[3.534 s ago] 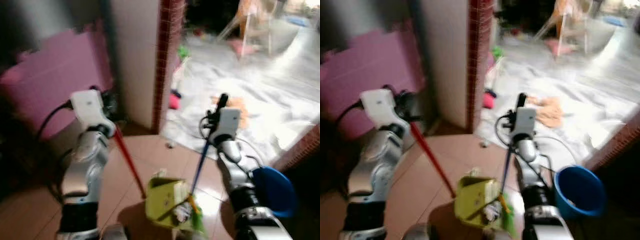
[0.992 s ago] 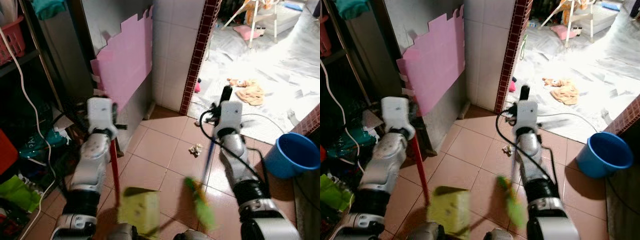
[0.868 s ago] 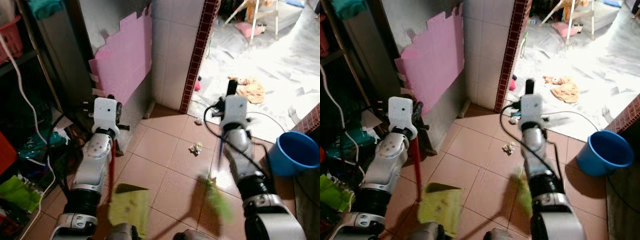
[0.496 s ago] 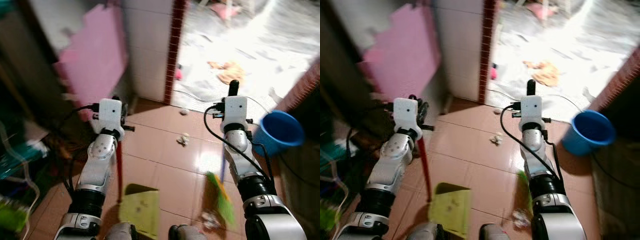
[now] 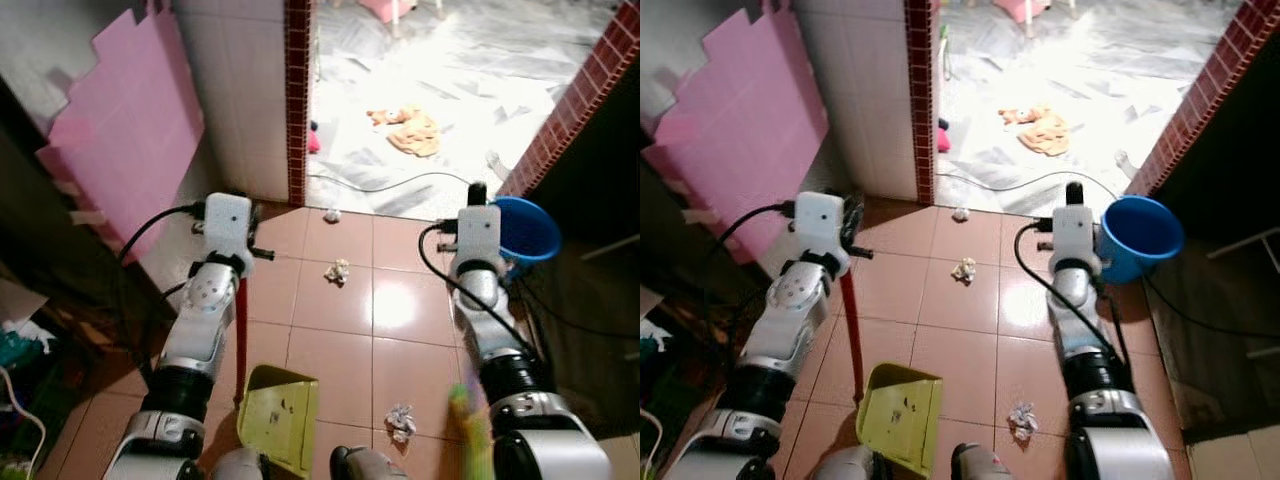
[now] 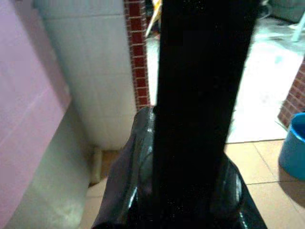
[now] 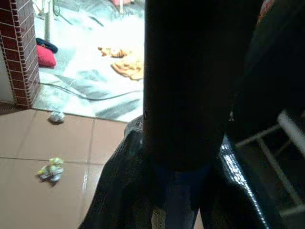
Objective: Sweep floor
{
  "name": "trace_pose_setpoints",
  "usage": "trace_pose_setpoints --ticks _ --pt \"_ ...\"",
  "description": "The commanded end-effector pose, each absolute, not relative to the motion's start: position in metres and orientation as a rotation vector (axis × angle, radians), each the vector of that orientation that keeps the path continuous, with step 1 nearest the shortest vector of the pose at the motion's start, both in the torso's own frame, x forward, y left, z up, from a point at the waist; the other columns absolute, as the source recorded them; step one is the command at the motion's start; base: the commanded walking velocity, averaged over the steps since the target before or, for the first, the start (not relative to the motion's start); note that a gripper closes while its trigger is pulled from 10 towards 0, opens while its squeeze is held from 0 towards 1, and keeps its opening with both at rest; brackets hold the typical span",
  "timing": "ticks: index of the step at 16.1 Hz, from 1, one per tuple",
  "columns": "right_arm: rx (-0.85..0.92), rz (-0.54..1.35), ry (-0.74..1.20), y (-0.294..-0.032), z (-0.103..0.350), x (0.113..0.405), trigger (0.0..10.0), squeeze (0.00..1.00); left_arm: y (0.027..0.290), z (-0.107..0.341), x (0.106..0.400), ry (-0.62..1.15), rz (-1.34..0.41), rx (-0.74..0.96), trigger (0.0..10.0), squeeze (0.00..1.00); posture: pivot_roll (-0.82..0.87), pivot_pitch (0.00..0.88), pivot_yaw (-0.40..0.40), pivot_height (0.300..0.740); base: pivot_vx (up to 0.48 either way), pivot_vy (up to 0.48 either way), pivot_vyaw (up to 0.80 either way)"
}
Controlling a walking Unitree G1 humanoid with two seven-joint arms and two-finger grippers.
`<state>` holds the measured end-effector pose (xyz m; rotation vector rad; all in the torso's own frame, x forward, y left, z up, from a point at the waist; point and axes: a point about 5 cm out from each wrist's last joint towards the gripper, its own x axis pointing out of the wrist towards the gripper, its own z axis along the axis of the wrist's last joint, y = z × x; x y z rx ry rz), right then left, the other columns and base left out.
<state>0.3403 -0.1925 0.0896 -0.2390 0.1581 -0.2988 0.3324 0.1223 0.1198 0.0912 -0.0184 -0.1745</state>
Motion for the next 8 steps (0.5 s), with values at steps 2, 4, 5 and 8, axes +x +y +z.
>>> trace_pose_setpoints --ticks 2,4,5,8 --pt "-0.199 -0.284 0.180 -0.192 0.088 0.341 10.0 0.00 0.120 0.132 0.340 -0.079 -0.175 0.087 10.0 0.00 -0.03 0.058 -0.018 0.740 0.000 0.000 0.00" --pt "-0.014 -0.216 0.171 -0.179 0.091 0.344 10.0 0.00 0.114 0.129 0.341 -0.086 -0.163 0.094 10.0 0.00 -0.04 0.064 -0.020 0.740 0.000 0.000 0.00" --pt "0.025 -0.185 0.152 -0.174 0.094 0.345 10.0 0.00 0.112 0.128 0.341 -0.085 -0.168 0.096 10.0 0.00 -0.04 0.065 -0.020 0.740 0.000 0.000 0.00" --pt "0.120 -0.071 0.093 -0.159 0.107 0.349 10.0 0.00 0.108 0.123 0.343 -0.084 -0.168 0.099 10.0 0.00 -0.04 0.069 -0.022 0.740 0.000 0.000 0.00"
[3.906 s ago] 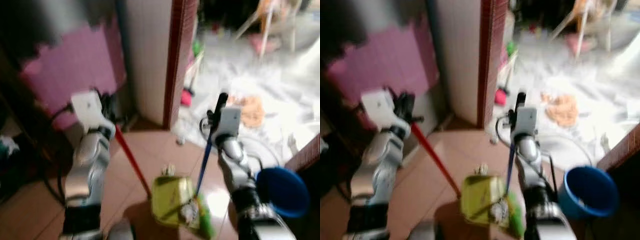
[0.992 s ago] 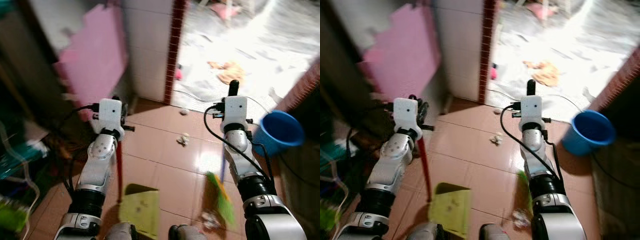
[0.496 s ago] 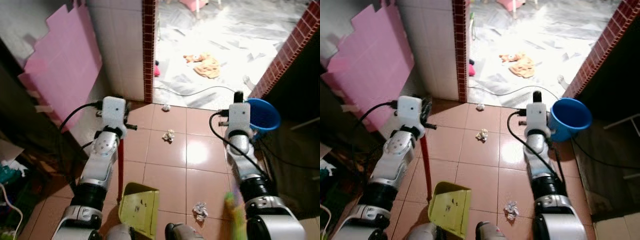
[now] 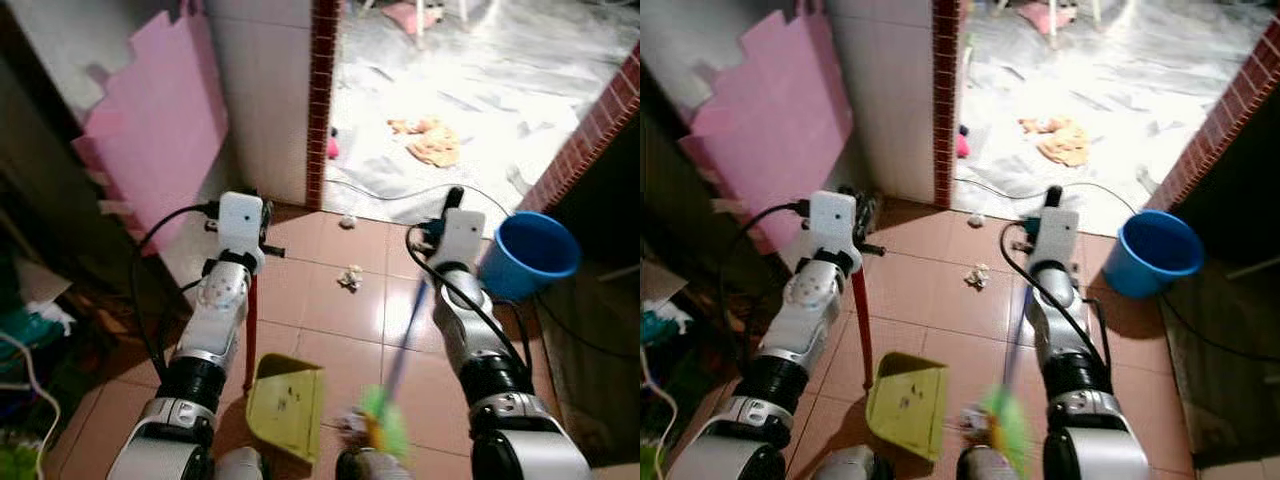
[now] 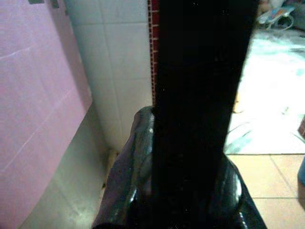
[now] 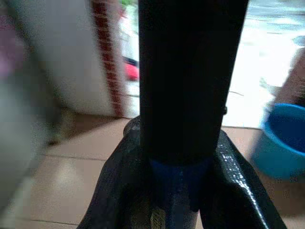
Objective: Sweep floor
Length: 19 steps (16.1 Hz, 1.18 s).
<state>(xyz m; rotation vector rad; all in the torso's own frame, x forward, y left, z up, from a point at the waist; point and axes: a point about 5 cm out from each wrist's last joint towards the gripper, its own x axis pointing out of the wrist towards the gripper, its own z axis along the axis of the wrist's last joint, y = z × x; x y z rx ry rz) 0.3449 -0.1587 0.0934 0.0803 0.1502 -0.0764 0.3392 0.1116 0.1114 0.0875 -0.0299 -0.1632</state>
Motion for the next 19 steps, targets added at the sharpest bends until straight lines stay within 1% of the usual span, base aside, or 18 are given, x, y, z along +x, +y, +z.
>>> trace_pose_setpoints --ticks 1,2,4,5,6,8,11,12,13,14,15,17,19 --pt "0.115 -0.041 0.074 -0.155 0.110 0.350 10.0 0.00 0.107 0.121 0.344 -0.077 -0.168 0.101 10.0 0.00 -0.04 0.069 -0.022 0.740 0.000 0.000 0.00" --pt "0.085 -0.025 0.061 -0.155 0.112 0.351 10.0 0.00 0.105 0.118 0.345 -0.073 -0.171 0.116 10.0 0.00 -0.06 0.068 -0.024 0.740 0.000 0.000 0.00" --pt "0.087 -0.021 0.058 -0.156 0.113 0.350 10.0 0.00 0.104 0.114 0.347 -0.067 -0.159 0.159 10.0 0.00 -0.06 0.068 -0.024 0.740 0.000 0.000 0.00" --pt "0.083 -0.021 0.052 -0.157 0.115 0.350 10.0 0.00 0.104 0.112 0.348 -0.071 -0.151 0.201 10.0 0.00 -0.09 0.070 -0.019 0.740 0.000 0.000 0.00" --pt "0.084 -0.018 0.052 -0.158 0.115 0.349 10.0 0.00 0.103 0.110 0.348 -0.061 -0.150 0.184 10.0 0.00 -0.10 0.071 -0.017 0.740 0.000 0.000 0.00" --pt "0.078 -0.017 0.047 -0.159 0.116 0.347 10.0 0.00 0.101 0.103 0.347 -0.058 -0.151 0.210 10.0 0.00 -0.13 0.086 -0.019 0.740 0.000 0.000 0.00" --pt "0.067 -0.020 0.052 -0.160 0.115 0.341 10.0 0.00 0.090 0.098 0.347 -0.044 -0.159 0.176 10.0 0.00 -0.16 0.107 -0.027 0.740 0.000 0.000 0.00" --pt "0.092 -0.010 0.069 -0.158 0.113 0.339 10.0 0.00 0.082 0.097 0.349 -0.017 -0.161 0.114 10.0 0.00 -0.17 0.117 -0.036 0.740 0.000 0.000 0.00" --pt "0.137 0.004 0.078 -0.155 0.114 0.338 10.0 0.00 0.078 0.097 0.350 -0.012 -0.162 0.098 10.0 0.00 -0.18 0.120 -0.038 0.740 0.000 0.000 0.00" --pt "0.263 0.068 0.066 -0.148 0.124 0.338 10.0 0.00 0.070 0.096 0.350 0.001 -0.166 0.054 10.0 0.00 -0.19 0.120 -0.039 0.740 0.000 0.000 0.00" --pt "0.288 0.081 0.062 -0.147 0.127 0.338 10.0 0.00 0.069 0.097 0.350 -0.002 -0.168 0.044 10.0 0.00 -0.20 0.120 -0.039 0.740 0.000 0.000 0.00" --pt "0.400 0.125 0.062 -0.143 0.137 0.338 10.0 0.00 0.065 0.096 0.350 0.005 -0.173 0.029 10.0 0.00 -0.21 0.118 -0.036 0.740 0.000 0.000 0.00" --pt "0.424 0.165 0.050 -0.141 0.145 0.339 10.0 0.00 0.065 0.096 0.350 0.011 -0.170 0.016 10.0 0.00 -0.21 0.113 -0.034 0.740 0.000 0.000 0.00"
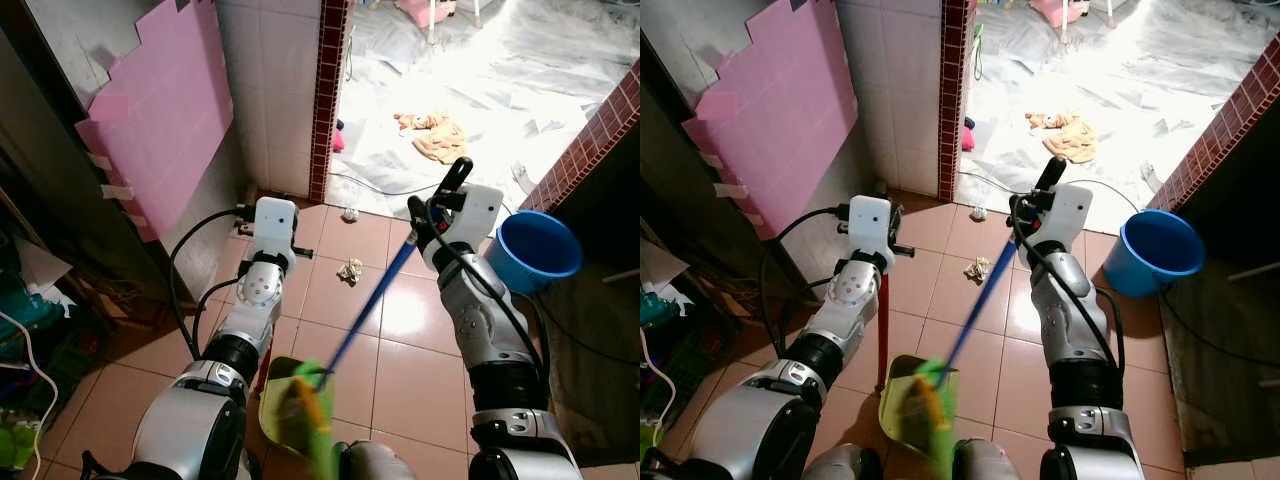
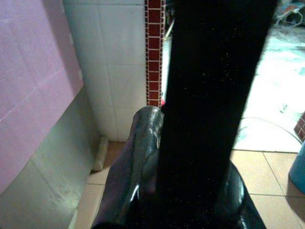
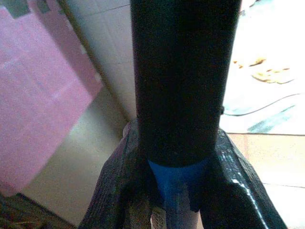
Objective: Sweep floor
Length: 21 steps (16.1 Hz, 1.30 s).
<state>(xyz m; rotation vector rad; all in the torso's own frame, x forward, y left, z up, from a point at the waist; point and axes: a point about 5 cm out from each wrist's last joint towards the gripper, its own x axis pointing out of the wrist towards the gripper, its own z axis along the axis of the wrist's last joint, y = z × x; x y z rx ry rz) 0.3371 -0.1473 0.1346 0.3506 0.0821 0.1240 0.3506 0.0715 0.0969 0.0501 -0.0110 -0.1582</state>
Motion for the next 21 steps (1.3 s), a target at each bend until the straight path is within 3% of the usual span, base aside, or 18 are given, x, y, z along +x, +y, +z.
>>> trace_pose_setpoints --ticks 1,4,7,13,21 --pt "0.446 0.178 0.046 -0.142 0.149 0.339 10.0 0.00 0.066 0.096 0.352 0.015 -0.162 0.005 10.0 0.00 -0.21 0.107 -0.033 0.740 0.000 0.000 0.00" --pt "0.425 0.235 0.017 -0.142 0.165 0.344 10.0 0.00 0.071 0.099 0.355 0.016 -0.134 -0.027 10.0 0.00 -0.22 0.094 -0.031 0.740 0.000 0.000 0.00" --pt "0.267 0.275 -0.064 -0.146 0.184 0.347 10.0 0.00 0.082 0.111 0.363 -0.021 -0.078 -0.143 10.0 0.00 -0.21 0.077 -0.032 0.740 0.000 0.000 0.00" --pt "0.006 0.185 -0.247 -0.179 0.223 0.364 10.0 0.00 0.101 0.122 0.369 -0.091 -0.066 -0.187 10.0 0.00 -0.19 0.051 -0.040 0.740 0.000 0.000 0.00" --pt "-0.222 -0.116 -0.108 -0.200 0.160 0.361 10.0 0.00 0.121 0.156 0.378 -0.231 -0.034 -0.249 10.0 0.00 -0.09 0.008 -0.033 0.740 0.000 0.000 0.00"
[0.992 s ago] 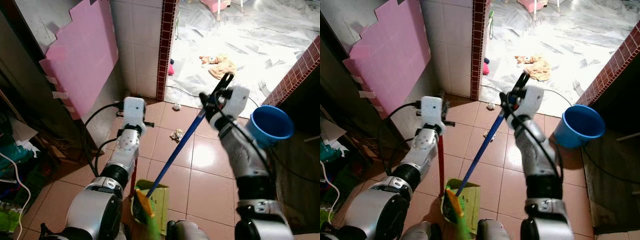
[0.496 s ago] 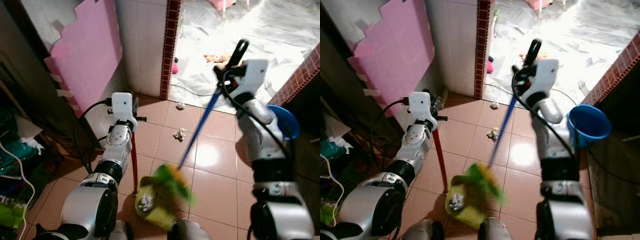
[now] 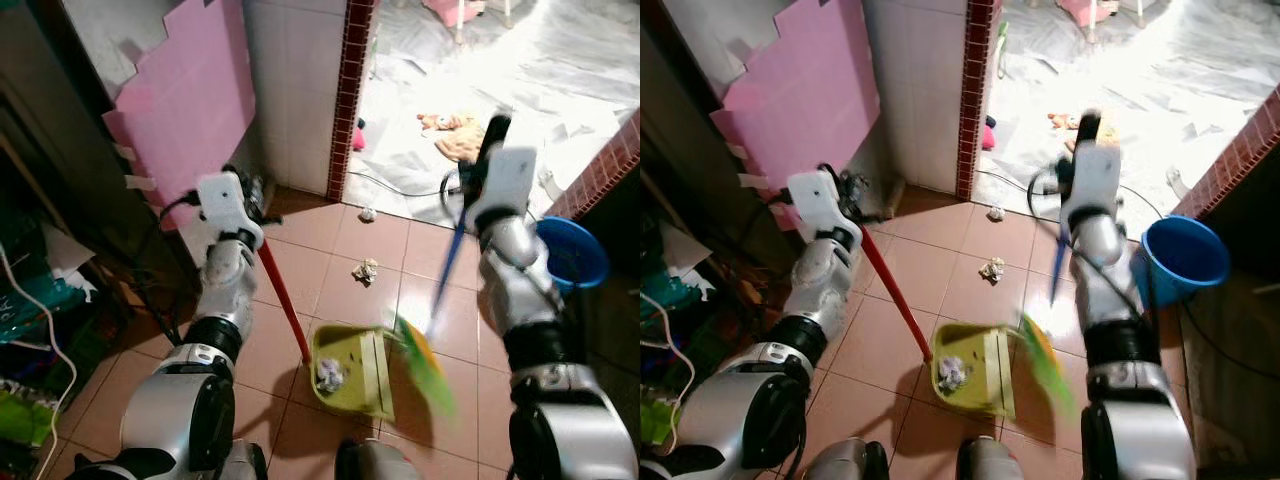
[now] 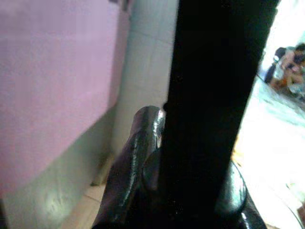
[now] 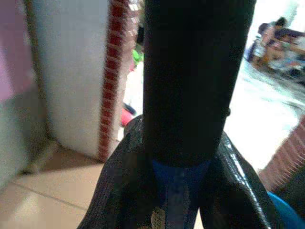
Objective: Sweep floor
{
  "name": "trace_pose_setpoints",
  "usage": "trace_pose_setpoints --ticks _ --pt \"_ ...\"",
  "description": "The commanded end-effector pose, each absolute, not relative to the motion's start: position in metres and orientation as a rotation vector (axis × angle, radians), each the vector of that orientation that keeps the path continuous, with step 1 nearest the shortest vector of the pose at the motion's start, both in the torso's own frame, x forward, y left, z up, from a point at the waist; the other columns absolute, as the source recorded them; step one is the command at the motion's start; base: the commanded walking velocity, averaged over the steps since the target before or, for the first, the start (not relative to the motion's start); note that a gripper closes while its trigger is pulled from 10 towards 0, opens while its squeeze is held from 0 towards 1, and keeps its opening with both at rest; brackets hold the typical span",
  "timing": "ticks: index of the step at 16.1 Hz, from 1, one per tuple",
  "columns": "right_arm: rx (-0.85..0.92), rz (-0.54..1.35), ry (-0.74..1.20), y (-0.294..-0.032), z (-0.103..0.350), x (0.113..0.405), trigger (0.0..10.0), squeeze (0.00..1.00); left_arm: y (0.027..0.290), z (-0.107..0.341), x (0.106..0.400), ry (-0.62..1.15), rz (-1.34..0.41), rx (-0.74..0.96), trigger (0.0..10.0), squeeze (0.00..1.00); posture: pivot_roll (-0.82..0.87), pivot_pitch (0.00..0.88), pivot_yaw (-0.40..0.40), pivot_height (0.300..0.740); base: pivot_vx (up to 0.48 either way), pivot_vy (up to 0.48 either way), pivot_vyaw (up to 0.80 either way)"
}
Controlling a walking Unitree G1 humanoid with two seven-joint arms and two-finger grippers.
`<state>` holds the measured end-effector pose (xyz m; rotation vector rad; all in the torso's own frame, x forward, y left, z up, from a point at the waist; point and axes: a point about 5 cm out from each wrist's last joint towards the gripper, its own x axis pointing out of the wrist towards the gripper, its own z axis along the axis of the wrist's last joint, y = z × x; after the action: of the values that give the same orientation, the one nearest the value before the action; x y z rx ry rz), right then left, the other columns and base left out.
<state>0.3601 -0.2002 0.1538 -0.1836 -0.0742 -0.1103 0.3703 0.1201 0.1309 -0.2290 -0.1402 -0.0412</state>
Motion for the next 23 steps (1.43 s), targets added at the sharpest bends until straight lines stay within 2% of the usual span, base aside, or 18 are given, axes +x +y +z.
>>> trace_pose_setpoints --ticks 1,6,10,18,23 --pt "-0.218 -0.147 -0.093 -0.196 0.150 0.358 10.0 0.00 0.126 0.165 0.378 -0.270 -0.030 -0.224 10.0 0.00 -0.07 0.002 -0.027 0.740 0.000 0.000 0.00" --pt "-0.093 -0.111 -0.100 -0.165 0.130 0.351 10.0 0.00 0.144 0.174 0.369 -0.323 -0.026 -0.189 10.0 0.00 -0.02 0.000 -0.002 0.740 0.000 0.000 0.00" --pt "-0.065 -0.082 -0.123 -0.144 0.135 0.358 10.0 0.00 0.155 0.173 0.362 -0.316 -0.027 -0.206 10.0 0.00 0.00 0.000 0.001 0.740 0.000 0.000 -0.74" --pt "-0.078 -0.079 -0.131 -0.144 0.134 0.360 10.0 0.00 0.166 0.196 0.359 -0.353 -0.012 -0.210 10.0 0.00 0.01 0.000 -0.006 0.740 0.000 0.000 -0.80" --pt "-0.128 -0.132 -0.122 -0.154 0.130 0.358 10.0 0.00 0.166 0.205 0.358 -0.359 -0.026 -0.213 10.0 0.00 0.00 0.006 -0.009 0.740 0.270 0.000 -0.80"
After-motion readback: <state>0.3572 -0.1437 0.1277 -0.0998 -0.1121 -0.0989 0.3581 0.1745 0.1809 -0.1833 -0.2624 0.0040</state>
